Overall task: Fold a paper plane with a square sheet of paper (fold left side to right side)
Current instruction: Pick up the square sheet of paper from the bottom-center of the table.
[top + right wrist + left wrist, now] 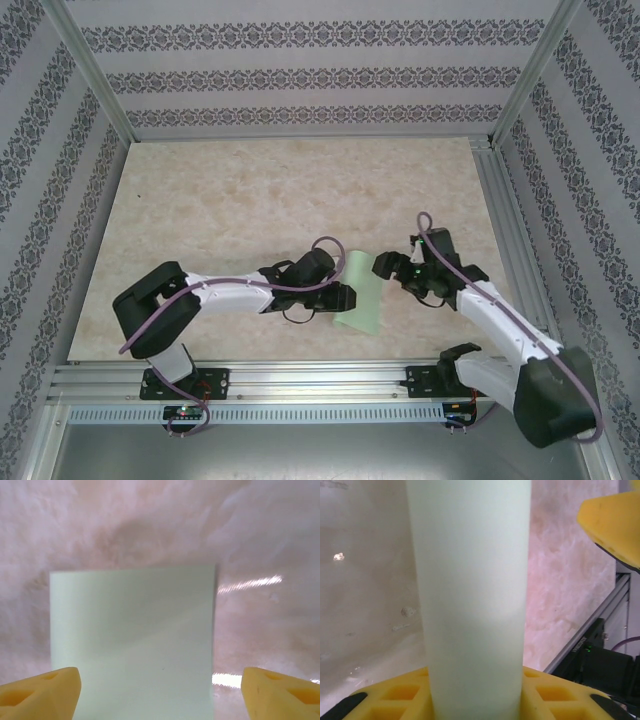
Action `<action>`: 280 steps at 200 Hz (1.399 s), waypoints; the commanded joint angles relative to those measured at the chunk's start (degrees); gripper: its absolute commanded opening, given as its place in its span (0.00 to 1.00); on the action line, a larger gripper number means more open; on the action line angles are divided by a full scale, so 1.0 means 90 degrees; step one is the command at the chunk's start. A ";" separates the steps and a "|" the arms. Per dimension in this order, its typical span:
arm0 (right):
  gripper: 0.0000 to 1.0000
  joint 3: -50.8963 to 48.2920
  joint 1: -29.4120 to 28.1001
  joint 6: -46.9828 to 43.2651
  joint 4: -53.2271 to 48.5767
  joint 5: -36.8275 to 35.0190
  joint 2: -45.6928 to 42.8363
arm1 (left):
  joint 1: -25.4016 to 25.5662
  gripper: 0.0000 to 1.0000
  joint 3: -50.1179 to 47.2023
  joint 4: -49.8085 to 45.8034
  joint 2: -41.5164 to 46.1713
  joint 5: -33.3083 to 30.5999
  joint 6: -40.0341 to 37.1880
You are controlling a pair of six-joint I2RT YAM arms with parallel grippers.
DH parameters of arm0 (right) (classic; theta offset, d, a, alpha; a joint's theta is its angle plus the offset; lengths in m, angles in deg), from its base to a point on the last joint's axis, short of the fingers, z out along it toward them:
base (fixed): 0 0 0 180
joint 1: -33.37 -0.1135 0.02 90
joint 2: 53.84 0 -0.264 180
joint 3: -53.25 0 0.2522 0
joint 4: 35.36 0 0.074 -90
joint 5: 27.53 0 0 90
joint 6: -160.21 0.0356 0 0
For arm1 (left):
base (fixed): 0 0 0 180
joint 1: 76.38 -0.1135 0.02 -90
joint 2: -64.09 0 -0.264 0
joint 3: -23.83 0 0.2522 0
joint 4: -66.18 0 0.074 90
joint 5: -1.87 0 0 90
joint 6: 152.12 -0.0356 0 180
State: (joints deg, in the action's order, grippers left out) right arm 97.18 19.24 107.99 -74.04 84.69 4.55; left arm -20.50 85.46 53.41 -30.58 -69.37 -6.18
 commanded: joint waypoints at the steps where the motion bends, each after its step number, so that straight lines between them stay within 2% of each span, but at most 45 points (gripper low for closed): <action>1: 0.87 -0.0315 0.0617 -0.0264 0.0841 0.1416 -0.0411 | -0.0322 0.38 -0.0298 0.0446 0.0405 -0.0048 0.0294; 22: 0.89 -0.0538 0.0914 0.0067 0.1919 0.2429 -0.0554 | -0.0722 0.37 -0.0476 0.0655 0.0779 0.0114 0.0326; 29: 0.89 -0.0632 0.0943 0.0344 0.2592 0.2775 -0.0536 | -0.0867 0.35 -0.0527 0.0751 0.0944 0.0189 0.0336; 64: 0.91 -0.0853 0.0945 0.1546 0.4802 0.3410 -0.0308 | -0.1677 0.31 -0.0689 0.1176 0.1724 0.0665 0.0506; 112: 0.91 -0.0845 0.0638 0.3121 0.7260 0.3404 0.0382 | -0.2485 0.30 -0.0492 0.1547 0.2785 0.1070 0.0715; 152: 0.91 -0.0176 -0.0053 0.4160 0.9234 0.3286 0.1432 | -0.2605 0.29 0.0251 0.1905 0.2889 0.1621 0.0744; 174: 0.90 0.0222 -0.0159 0.4748 1.0190 0.3280 0.2079 | -0.2614 0.29 0.0569 0.2149 0.2891 0.1853 0.0732; 196: 0.90 0.0493 -0.0193 0.5171 1.0925 0.3248 0.2444 | -0.2609 0.28 0.0777 0.2132 0.2895 0.1956 0.0705; 256: 0.89 0.0801 -0.0334 0.5285 1.1036 0.3218 0.2437 | -0.2625 0.27 0.0787 0.2118 0.2919 0.2012 0.0766; 266: 0.87 0.0869 -0.0368 0.5401 1.1139 0.3215 0.2480 | -0.2625 0.27 0.0770 0.2126 0.2920 0.2016 0.0765; 280: 0.80 0.0983 -0.0421 0.5579 1.1318 0.3253 0.2528 | -0.2625 0.26 0.0731 0.2117 0.2922 0.2017 0.0765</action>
State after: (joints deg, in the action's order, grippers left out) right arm 103.15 16.49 155.36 21.56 113.78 26.70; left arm -43.39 91.67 70.22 -5.14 -52.39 -0.04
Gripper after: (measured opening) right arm 0.867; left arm 0.266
